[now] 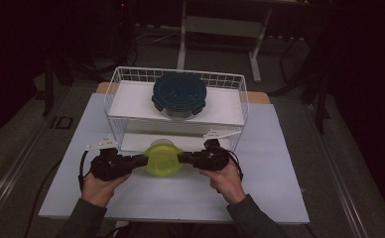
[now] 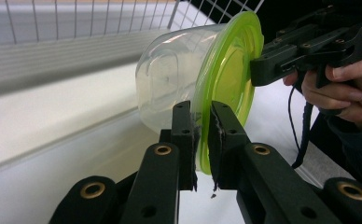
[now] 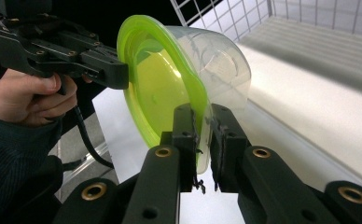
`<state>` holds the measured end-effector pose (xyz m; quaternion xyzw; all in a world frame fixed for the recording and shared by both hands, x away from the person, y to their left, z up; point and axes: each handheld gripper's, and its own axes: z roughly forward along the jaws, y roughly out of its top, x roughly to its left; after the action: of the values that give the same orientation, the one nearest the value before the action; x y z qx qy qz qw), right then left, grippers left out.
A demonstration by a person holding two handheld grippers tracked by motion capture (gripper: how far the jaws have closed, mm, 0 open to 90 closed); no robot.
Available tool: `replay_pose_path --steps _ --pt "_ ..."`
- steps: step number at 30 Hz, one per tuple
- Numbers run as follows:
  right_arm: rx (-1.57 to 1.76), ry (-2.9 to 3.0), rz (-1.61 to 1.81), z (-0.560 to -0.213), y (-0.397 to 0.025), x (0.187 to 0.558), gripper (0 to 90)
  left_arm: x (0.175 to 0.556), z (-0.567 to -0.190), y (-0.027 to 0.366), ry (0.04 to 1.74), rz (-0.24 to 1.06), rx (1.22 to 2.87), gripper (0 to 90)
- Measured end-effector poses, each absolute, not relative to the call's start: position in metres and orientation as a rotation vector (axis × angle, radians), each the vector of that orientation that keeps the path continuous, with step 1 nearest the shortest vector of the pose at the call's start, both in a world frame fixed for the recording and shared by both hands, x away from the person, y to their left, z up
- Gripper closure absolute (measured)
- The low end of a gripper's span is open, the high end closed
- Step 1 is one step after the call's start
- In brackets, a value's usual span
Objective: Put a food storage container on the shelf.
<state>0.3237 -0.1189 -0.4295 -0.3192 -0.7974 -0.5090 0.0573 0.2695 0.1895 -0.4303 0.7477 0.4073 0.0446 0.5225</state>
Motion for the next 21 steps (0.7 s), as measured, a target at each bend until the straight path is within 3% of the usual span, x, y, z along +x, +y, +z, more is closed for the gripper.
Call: replay_pose_path --steps 21 --pt "-0.922 -2.451 -1.67 -0.373 -0.139 0.32 81.2 0.269 -0.374 0.173 0.874 0.203 1.765 82.3"
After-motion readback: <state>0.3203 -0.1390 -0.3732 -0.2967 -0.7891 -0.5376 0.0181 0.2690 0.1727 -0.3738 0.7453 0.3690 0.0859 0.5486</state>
